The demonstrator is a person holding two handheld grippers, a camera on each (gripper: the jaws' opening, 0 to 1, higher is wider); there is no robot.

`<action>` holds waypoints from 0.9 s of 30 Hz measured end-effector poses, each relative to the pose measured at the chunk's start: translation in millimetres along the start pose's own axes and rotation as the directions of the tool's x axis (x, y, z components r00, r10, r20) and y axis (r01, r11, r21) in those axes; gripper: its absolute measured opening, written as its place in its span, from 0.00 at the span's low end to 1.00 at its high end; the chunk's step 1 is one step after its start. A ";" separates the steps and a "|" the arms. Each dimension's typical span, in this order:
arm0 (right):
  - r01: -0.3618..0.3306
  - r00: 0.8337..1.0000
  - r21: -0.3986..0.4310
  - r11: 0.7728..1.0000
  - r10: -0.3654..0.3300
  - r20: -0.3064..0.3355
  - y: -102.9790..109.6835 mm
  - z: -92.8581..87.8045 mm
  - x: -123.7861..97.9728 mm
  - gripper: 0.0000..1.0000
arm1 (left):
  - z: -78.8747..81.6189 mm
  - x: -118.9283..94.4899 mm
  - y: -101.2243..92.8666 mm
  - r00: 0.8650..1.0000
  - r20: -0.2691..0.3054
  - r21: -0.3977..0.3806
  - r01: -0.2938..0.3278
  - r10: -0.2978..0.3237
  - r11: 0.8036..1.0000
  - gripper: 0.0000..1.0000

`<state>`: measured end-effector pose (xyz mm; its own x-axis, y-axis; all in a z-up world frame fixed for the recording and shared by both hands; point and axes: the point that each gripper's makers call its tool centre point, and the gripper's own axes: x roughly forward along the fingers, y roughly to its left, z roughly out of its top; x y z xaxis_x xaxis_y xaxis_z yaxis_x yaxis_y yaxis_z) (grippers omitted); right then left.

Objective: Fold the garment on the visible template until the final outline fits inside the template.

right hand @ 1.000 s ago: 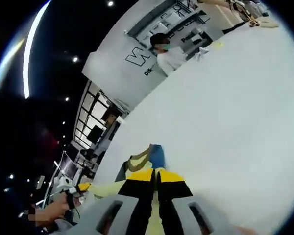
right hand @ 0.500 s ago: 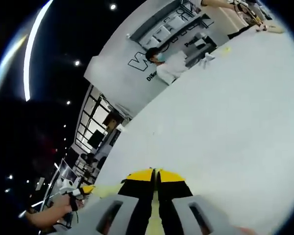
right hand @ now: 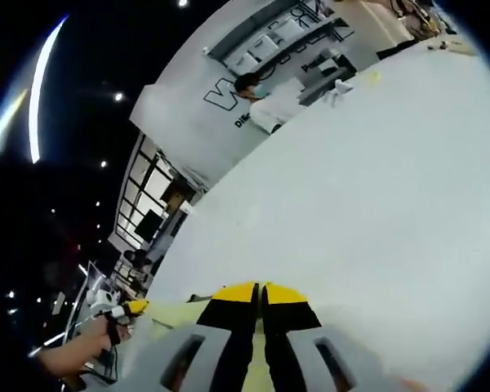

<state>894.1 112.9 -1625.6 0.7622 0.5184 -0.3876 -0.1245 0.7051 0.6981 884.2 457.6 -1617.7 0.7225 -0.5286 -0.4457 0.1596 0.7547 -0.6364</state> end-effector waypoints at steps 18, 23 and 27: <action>0.023 0.994 0.005 1.000 -0.023 0.103 -5.5 43.5 17.6 0.25 | 47.8 15.0 23.8 0.977 0.206 -0.144 -0.019 0.049 0.989 0.44; 0.011 0.997 -0.039 0.999 -0.008 0.078 -1.6 31.9 6.0 0.19 | 48.7 1.6 32.1 0.972 0.224 -0.126 -0.044 0.072 0.991 0.36; 0.006 0.998 -0.074 0.997 -0.001 0.063 2.8 16.2 -5.8 0.17 | 36.1 -11.5 29.6 0.975 0.216 -0.100 -0.040 0.061 0.994 0.33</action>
<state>899.7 104.1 -1611.7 0.8006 0.4862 -0.3502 -0.1666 0.7420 0.6493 905.0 500.0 -1608.7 0.8589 -0.3851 -0.3375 0.0623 0.7328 -0.6776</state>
